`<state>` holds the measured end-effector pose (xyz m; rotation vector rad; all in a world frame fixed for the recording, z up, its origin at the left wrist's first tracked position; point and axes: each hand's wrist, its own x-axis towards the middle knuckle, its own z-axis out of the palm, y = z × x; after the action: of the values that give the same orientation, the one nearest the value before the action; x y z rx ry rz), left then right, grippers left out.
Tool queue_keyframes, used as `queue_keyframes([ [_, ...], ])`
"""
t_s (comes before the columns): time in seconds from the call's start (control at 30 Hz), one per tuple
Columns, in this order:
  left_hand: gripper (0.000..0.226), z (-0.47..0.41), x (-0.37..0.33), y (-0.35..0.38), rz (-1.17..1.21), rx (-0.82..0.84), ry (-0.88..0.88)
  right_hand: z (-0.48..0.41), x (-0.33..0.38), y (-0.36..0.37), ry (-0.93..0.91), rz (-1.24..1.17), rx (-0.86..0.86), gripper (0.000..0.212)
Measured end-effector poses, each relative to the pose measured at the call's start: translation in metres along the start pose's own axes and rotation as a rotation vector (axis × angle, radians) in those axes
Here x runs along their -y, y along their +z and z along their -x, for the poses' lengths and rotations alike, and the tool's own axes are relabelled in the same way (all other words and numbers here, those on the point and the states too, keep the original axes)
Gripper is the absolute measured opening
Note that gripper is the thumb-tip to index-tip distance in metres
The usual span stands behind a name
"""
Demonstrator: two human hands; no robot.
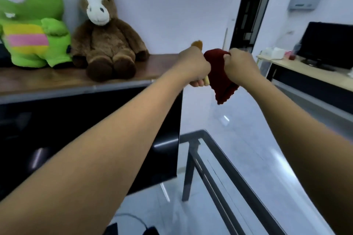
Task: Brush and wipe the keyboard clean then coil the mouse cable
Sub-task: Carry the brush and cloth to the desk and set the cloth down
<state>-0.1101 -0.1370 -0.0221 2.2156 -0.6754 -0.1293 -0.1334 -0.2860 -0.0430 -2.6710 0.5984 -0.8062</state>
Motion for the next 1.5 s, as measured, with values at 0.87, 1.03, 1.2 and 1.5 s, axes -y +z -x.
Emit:
queue_keyframes([
  [0.87, 0.020, 0.203, 0.283, 0.253, -0.027, 0.555, -0.844, 0.357, -0.139, 0.246, 0.387, -0.084, 0.532, 0.033],
  [1.03, 0.029, 0.206, 0.293, 0.265, -0.032, 0.541, -0.773, 0.362, -0.149, 0.254, 0.230, 0.148, 0.496, 0.030],
  [1.2, 0.024, 0.196, 0.289, 0.257, -0.166, 0.576, -0.718, 0.363, -0.109, 0.246, 0.002, 0.076, 0.301, 0.018],
  [1.5, 0.025, 0.245, 0.352, 0.148, -0.251, 0.165, -0.398, 0.404, -0.046, 0.265, 0.049, 0.276, 0.766, 0.031],
])
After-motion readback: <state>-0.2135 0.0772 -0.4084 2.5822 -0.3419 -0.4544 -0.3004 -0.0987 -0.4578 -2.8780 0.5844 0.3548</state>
